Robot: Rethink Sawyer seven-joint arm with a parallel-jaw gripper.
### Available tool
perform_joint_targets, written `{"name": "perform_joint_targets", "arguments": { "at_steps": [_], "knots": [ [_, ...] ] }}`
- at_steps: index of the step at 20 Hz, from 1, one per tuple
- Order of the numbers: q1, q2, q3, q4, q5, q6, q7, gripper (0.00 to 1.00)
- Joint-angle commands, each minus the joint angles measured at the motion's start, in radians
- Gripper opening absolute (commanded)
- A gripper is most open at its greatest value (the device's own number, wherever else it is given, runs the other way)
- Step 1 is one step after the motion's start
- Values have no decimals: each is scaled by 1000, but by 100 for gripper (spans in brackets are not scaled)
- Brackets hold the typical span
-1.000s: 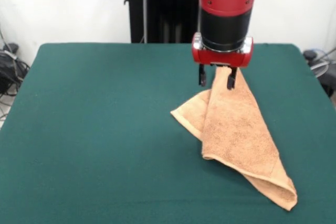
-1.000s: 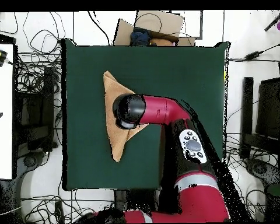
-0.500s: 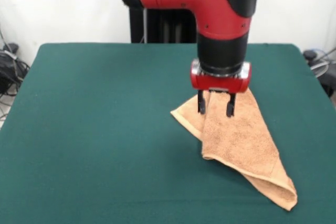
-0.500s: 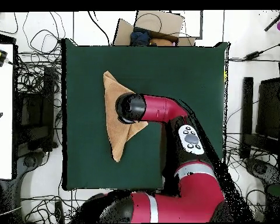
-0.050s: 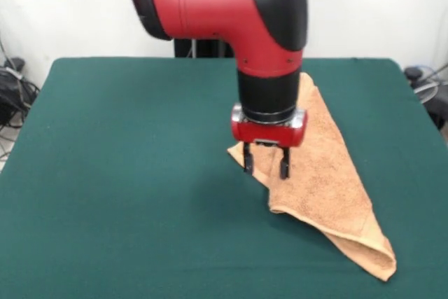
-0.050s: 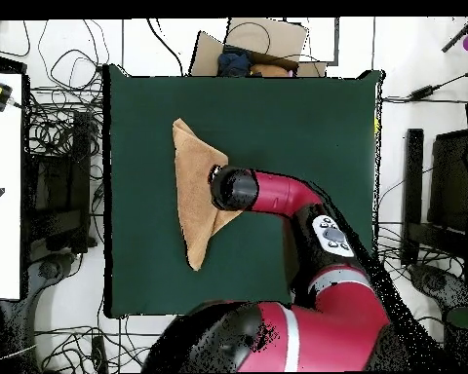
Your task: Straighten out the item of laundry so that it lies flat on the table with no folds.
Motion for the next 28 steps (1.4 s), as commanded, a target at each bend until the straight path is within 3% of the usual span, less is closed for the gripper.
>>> {"name": "perform_joint_targets", "arguments": {
  "at_steps": [1,11,23,28],
  "knots": [
    [-42,19,76,110,-40,-32,45,100],
    [-10,59,64,90,-49,-75,76,100],
    [128,-111,3,102,71,114,188,100],
    [145,-115,-8,81,95,149,185,100]
  ]
}}
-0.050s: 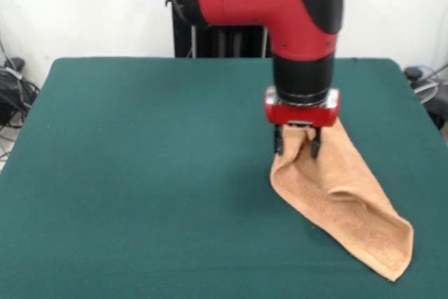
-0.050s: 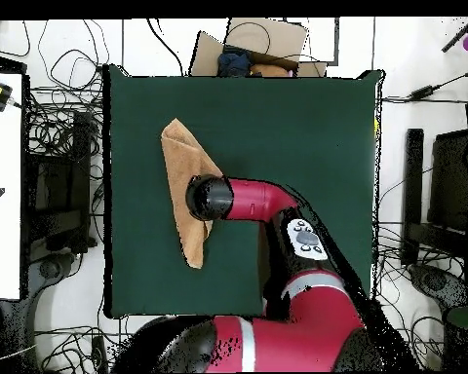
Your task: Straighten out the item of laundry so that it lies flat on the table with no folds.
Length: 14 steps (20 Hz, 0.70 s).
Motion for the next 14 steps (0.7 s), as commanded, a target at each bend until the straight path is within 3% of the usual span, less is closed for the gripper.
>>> {"name": "perform_joint_targets", "arguments": {
  "at_steps": [1,14],
  "knots": [
    [36,-40,1,17,71,104,181,100],
    [-45,83,34,46,14,-79,105,100]
  ]
}}
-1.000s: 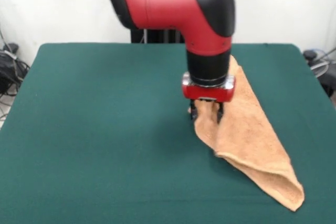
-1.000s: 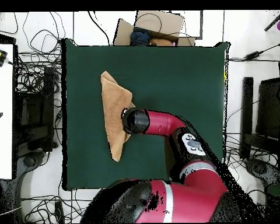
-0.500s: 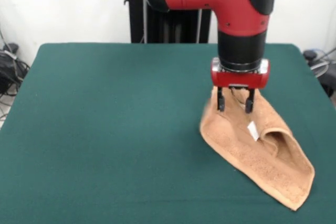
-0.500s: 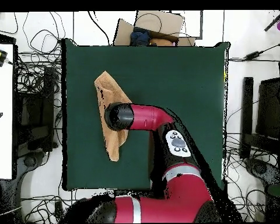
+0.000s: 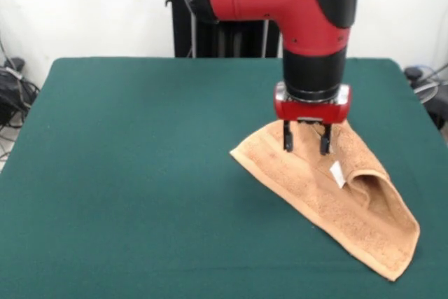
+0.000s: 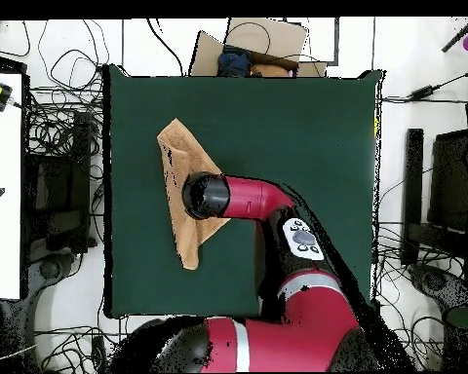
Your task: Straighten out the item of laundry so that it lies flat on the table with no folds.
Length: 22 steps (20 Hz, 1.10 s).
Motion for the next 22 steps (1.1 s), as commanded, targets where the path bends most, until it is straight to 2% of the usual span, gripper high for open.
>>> {"name": "perform_joint_targets", "arguments": {
  "at_steps": [1,5,7,10,13,19,22],
  "knots": [
    [-46,75,35,46,-16,-87,102,100],
    [-46,64,32,41,-21,-70,91,100],
    [-51,28,27,47,-25,-33,75,100],
    [-64,-92,12,56,-26,85,31,100],
    [-90,-130,19,43,-21,158,-2,100],
    [-138,-111,43,40,-42,136,-27,100],
    [-143,-68,28,-7,-104,122,-76,100]
  ]
}}
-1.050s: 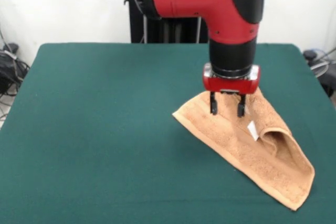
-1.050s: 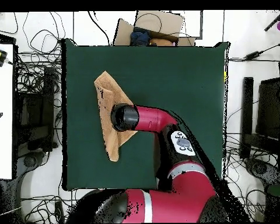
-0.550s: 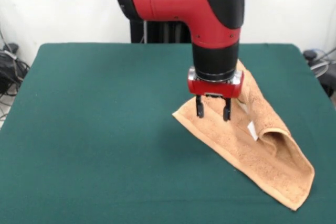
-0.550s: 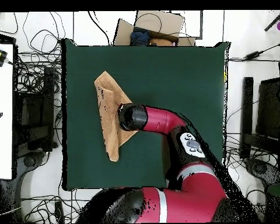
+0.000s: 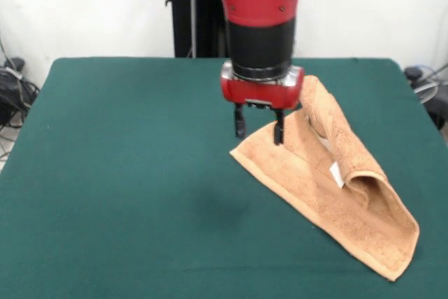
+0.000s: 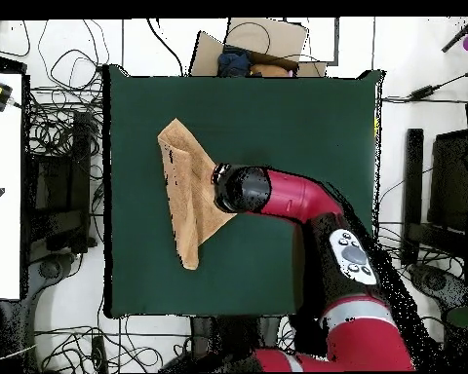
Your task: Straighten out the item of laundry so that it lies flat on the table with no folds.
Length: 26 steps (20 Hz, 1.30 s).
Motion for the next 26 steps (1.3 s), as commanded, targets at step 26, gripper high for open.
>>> {"name": "perform_joint_targets", "arguments": {
  "at_steps": [26],
  "knots": [
    [-83,221,81,-65,-254,12,-50,100]
  ]
}}
